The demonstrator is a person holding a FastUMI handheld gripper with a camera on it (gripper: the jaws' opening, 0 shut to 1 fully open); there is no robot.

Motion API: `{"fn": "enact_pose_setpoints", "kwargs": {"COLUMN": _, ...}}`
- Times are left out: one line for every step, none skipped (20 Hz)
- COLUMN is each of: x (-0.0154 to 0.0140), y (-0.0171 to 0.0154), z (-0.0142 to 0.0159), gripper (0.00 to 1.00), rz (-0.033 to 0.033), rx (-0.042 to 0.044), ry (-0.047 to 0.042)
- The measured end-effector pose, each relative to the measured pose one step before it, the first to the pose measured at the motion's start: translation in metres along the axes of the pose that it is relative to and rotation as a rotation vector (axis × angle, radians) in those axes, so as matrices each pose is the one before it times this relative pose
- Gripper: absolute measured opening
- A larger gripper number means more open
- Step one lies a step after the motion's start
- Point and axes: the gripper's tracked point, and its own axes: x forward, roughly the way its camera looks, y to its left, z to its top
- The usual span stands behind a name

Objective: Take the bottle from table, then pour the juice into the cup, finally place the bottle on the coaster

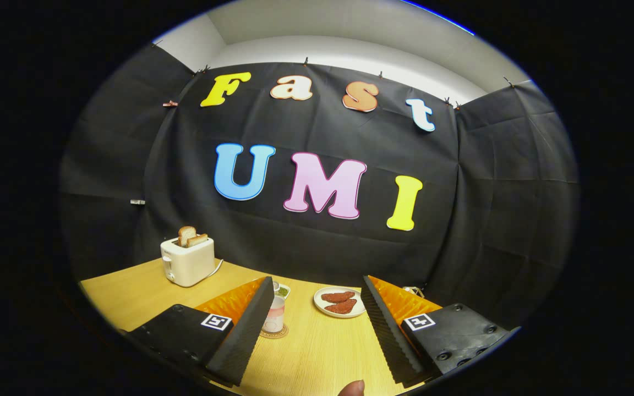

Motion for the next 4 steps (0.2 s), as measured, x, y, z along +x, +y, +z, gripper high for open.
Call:
{"fn": "enact_pose_setpoints", "kwargs": {"x": -0.00231, "y": -0.00374, "z": 0.00499, "gripper": 0.97, "rz": -0.00394, "rx": 0.00128, "ry": -0.01164}}
{"fn": "enact_pose_setpoints", "kwargs": {"x": -0.00324, "y": -0.00279, "z": 0.00322, "gripper": 0.97, "rz": -0.00442, "rx": -0.00283, "ry": -0.00925}}
{"fn": "enact_pose_setpoints", "kwargs": {"x": -0.00234, "y": -0.00279, "z": 0.00356, "gripper": 0.97, "rz": -0.00301, "rx": -0.00545, "ry": -0.00997}}
{"fn": "enact_pose_setpoints", "kwargs": {"x": -0.00266, "y": -0.00271, "z": 0.00335, "gripper": 0.97, "rz": -0.00409, "rx": -0.005, "ry": -0.00996}}
